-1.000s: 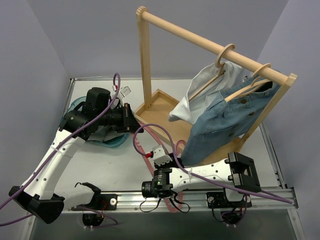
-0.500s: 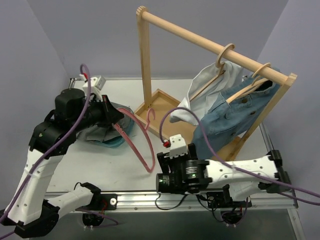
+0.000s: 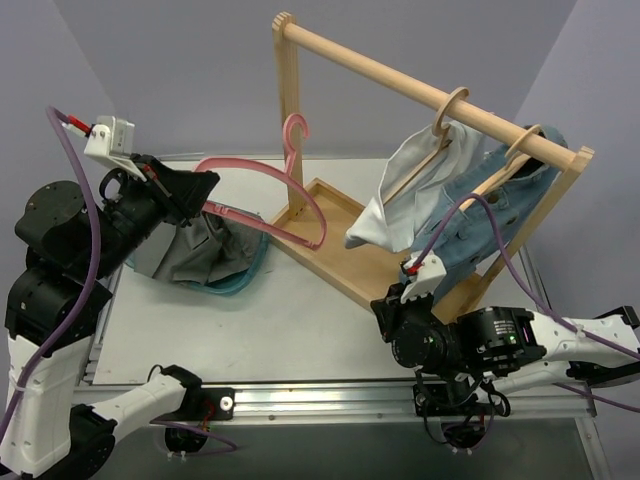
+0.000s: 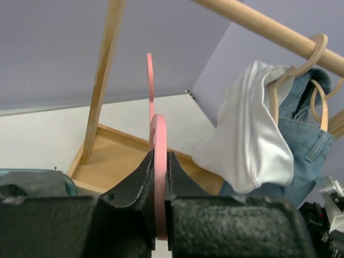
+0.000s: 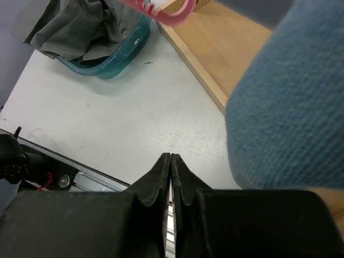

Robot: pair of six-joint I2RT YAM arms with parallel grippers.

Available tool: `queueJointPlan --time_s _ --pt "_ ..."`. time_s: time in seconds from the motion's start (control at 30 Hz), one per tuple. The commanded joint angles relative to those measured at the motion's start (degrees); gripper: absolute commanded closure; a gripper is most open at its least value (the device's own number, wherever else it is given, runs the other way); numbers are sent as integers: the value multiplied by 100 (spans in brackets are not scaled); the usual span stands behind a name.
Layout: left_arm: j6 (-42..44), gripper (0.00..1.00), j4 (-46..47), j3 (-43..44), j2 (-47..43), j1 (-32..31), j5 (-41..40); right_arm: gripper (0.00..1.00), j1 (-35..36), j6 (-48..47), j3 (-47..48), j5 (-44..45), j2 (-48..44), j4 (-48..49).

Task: Remove the skirt from the hanger

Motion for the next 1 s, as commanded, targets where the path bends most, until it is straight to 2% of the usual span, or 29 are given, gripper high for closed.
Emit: queueJointPlan --time_s 0.0,0.1,0.23,0.47,0.97 --pt "25 98 938 439 80 15 -155 100 20 -44 -4 13 129 -28" --pt "104 98 947 878 238 15 -217 100 20 -132 22 48 322 -29" --pt "78 98 1482 1107 300 15 -235 100 20 -290 22 127 463 190" --pt "-124 98 1554 1863 1028 15 46 100 20 -405 -101 136 279 350" --pt "-142 98 1598 1521 1618 24 222 100 28 -202 -136 127 -56 173"
